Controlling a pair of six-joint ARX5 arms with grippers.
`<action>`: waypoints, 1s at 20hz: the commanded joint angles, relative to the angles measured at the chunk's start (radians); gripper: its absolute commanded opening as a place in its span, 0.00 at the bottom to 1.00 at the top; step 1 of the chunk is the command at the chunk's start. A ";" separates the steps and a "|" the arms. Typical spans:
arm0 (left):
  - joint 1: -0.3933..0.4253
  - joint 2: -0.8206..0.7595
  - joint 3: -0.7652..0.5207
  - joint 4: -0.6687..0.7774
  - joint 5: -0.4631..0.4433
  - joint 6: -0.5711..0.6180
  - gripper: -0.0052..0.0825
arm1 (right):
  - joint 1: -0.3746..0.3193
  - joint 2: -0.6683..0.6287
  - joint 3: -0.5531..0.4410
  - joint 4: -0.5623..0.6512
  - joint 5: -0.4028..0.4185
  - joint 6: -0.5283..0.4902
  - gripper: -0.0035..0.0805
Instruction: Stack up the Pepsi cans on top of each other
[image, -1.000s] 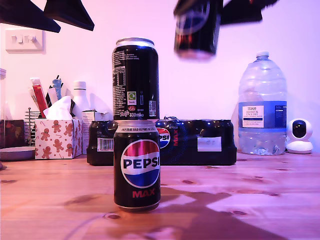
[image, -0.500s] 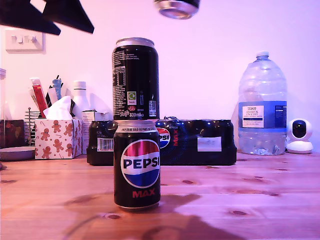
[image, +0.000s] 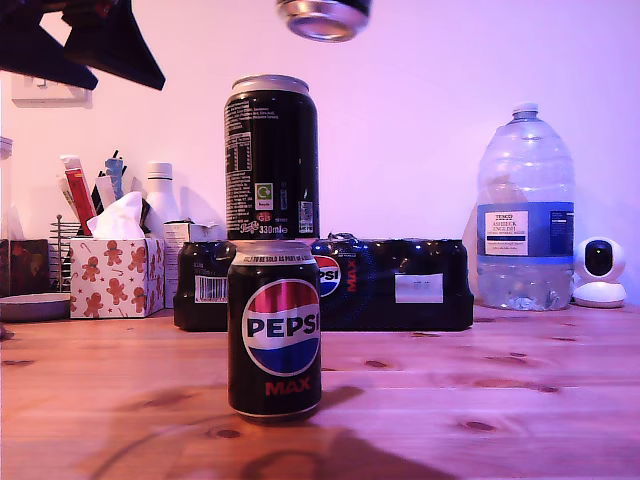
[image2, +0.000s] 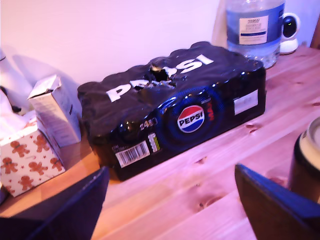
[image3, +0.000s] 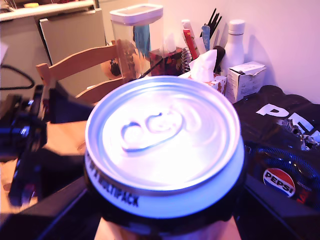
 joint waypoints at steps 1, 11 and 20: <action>0.003 -0.003 -0.003 0.003 0.002 -0.006 0.89 | 0.005 0.005 0.056 0.023 -0.008 0.008 0.51; 0.003 -0.003 -0.003 -0.001 0.001 -0.006 0.89 | 0.036 0.104 0.125 -0.019 -0.008 0.007 0.51; 0.003 -0.003 -0.003 -0.001 0.001 -0.006 0.89 | 0.049 0.142 0.129 -0.021 -0.008 0.007 0.51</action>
